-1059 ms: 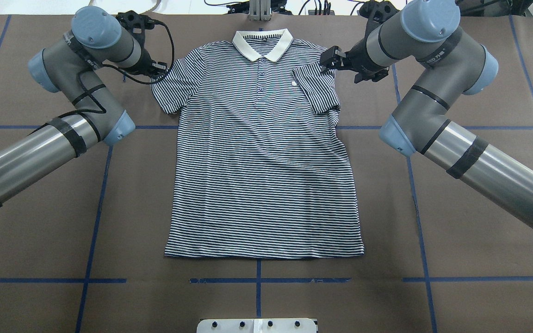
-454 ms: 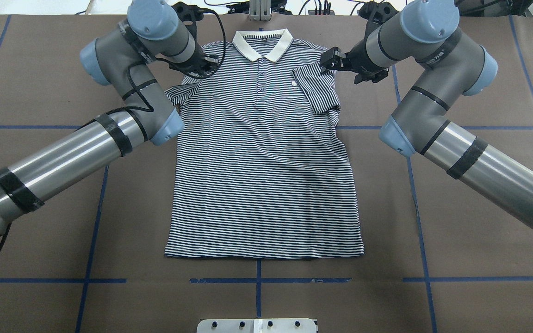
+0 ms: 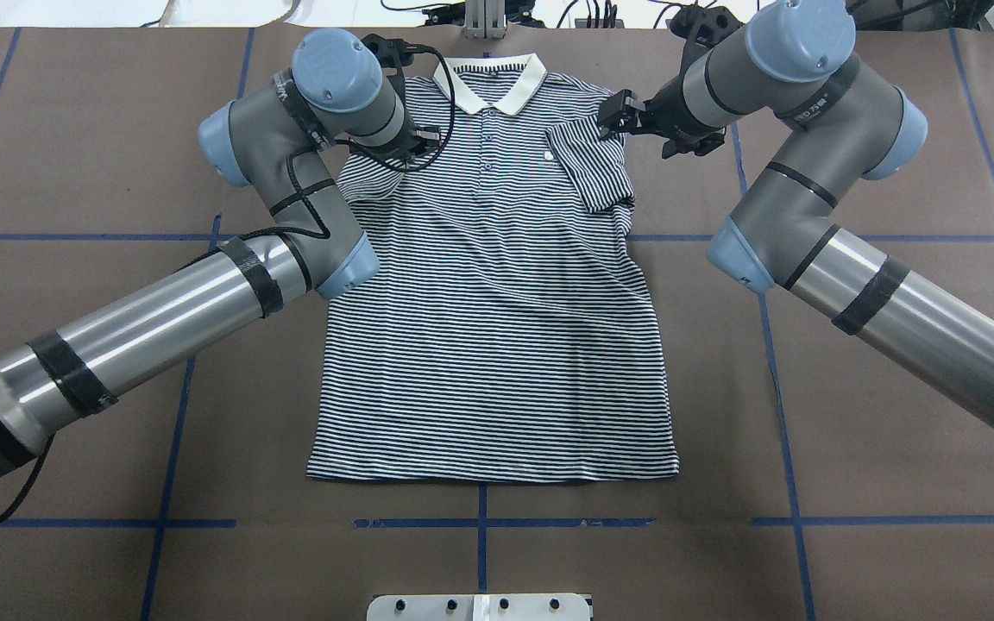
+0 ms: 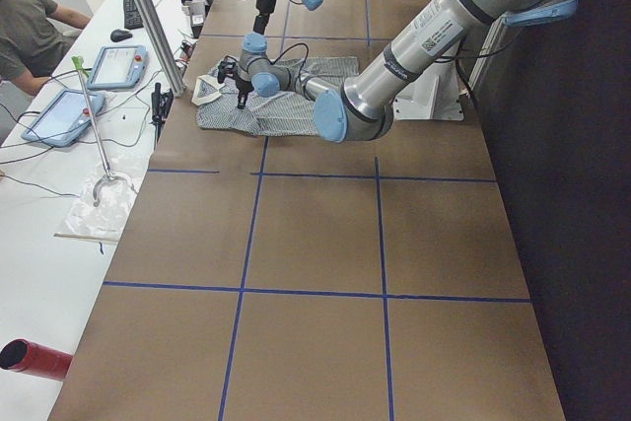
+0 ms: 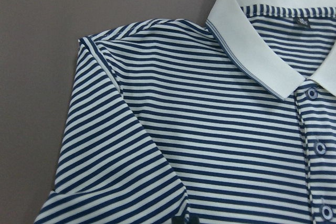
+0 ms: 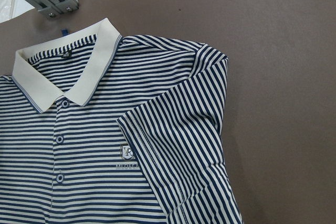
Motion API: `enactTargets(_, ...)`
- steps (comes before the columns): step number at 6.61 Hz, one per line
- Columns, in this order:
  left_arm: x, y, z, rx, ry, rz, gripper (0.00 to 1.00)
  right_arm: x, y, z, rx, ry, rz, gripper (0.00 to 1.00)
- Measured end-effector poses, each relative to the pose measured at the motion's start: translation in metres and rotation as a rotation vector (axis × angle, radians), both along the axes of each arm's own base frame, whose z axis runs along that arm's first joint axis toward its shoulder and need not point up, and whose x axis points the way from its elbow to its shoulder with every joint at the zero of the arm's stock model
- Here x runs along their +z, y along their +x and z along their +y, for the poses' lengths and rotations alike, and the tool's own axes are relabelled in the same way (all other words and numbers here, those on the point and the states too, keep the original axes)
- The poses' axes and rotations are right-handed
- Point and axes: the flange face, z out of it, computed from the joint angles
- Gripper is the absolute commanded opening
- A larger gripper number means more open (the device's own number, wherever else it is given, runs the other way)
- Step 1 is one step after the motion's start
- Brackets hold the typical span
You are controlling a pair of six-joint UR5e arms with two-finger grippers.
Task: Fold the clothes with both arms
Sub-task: 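Grasp the sleeve nearest the left gripper and fold it inward, then move both grippers down to the shirt hem nearest the robot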
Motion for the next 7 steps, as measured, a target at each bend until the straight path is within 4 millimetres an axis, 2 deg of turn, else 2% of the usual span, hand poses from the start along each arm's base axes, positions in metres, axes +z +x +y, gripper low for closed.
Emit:
enactTargets(1,0.001,0.003,-0.001,-0.014,0.006,-0.008,0.24,0.001,0.000,0.000,-0.001,0.001,0.001,1.00)
enactTargets(2,0.000,0.003,-0.002,-0.021,0.010,-0.012,0.57,0.001,-0.001,0.001,-0.003,0.003,0.002,1.00)
enactTargets(4,-0.018,-0.006,0.004,-0.025,0.039,0.022,0.60,-0.003,-0.010,0.008,-0.004,-0.007,-0.008,1.00)
enactTargets(5,-0.030,-0.020,0.018,-0.026,0.060,0.063,0.61,-0.011,-0.021,0.024,0.028,-0.040,-0.032,1.00)
enactTargets(6,-0.032,-0.038,0.042,-0.018,0.069,0.117,0.62,-0.017,-0.039,0.062,0.079,-0.084,-0.059,1.00)
enactTargets(7,-0.030,-0.053,0.065,0.002,0.073,0.160,0.62,-0.023,-0.050,0.110,0.110,-0.128,-0.064,1.00)
